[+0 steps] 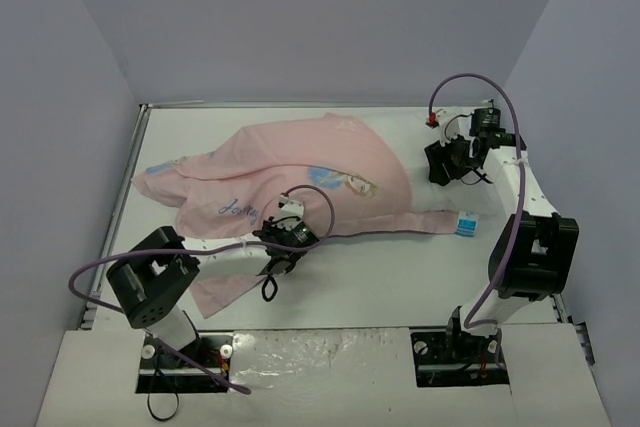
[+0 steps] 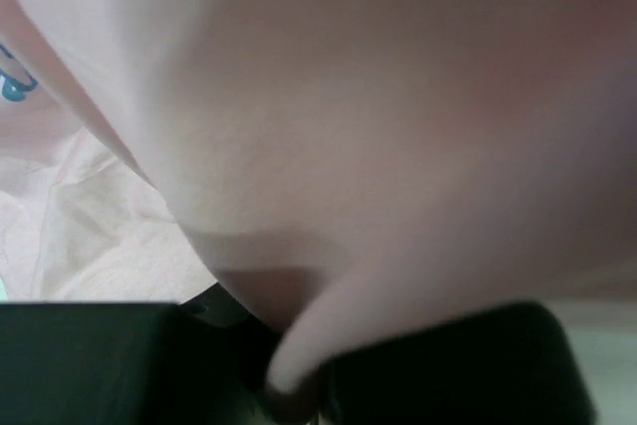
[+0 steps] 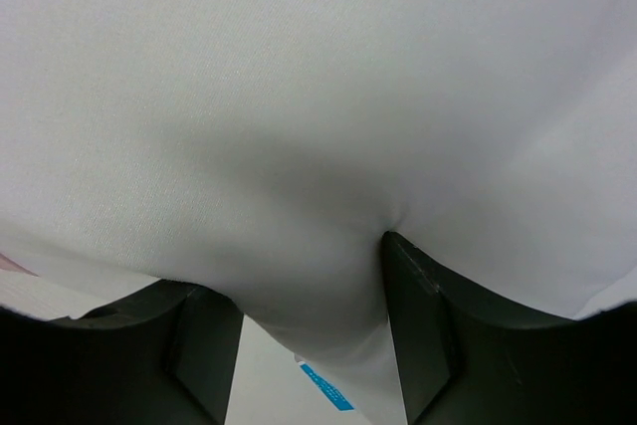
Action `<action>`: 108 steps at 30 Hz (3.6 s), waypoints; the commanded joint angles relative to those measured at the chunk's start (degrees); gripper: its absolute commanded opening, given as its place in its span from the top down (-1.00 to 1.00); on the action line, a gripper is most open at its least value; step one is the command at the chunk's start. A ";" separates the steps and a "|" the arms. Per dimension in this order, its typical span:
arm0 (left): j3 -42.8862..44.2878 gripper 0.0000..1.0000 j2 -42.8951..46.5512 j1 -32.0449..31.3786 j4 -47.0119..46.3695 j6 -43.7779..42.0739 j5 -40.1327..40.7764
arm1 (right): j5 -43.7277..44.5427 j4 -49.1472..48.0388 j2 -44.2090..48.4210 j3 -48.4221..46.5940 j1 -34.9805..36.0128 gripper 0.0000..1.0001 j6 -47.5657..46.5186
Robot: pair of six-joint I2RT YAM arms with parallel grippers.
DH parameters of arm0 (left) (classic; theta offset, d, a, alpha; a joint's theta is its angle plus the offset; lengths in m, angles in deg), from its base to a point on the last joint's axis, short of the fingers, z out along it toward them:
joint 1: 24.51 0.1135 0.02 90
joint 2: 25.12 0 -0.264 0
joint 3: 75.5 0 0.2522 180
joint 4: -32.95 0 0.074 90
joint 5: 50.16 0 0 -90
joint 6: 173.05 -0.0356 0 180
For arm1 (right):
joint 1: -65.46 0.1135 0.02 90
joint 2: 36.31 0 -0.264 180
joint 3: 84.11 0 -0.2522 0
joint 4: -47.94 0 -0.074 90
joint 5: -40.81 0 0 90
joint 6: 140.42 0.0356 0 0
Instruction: Remove the pillowcase from the pillow
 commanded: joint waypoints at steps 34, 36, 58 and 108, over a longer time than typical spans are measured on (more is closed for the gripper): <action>4.71 0.95 51.17 11.97 14.55 1.89 -9.40 | -13.37 17.72 23.72 7.17 8.42 -1.00 -52.67; 4.89 0.95 51.62 12.05 14.63 1.97 -9.58 | -11.09 16.49 21.78 7.17 9.91 -1.00 -51.80; 15.78 0.95 52.06 15.65 22.45 -2.07 -7.30 | 2.64 -7.95 13.69 6.73 12.84 1.00 -18.93; 22.64 0.95 51.53 44.66 28.78 -12.26 -11.42 | -6.07 -7.60 4.99 9.80 -19.79 1.00 -18.83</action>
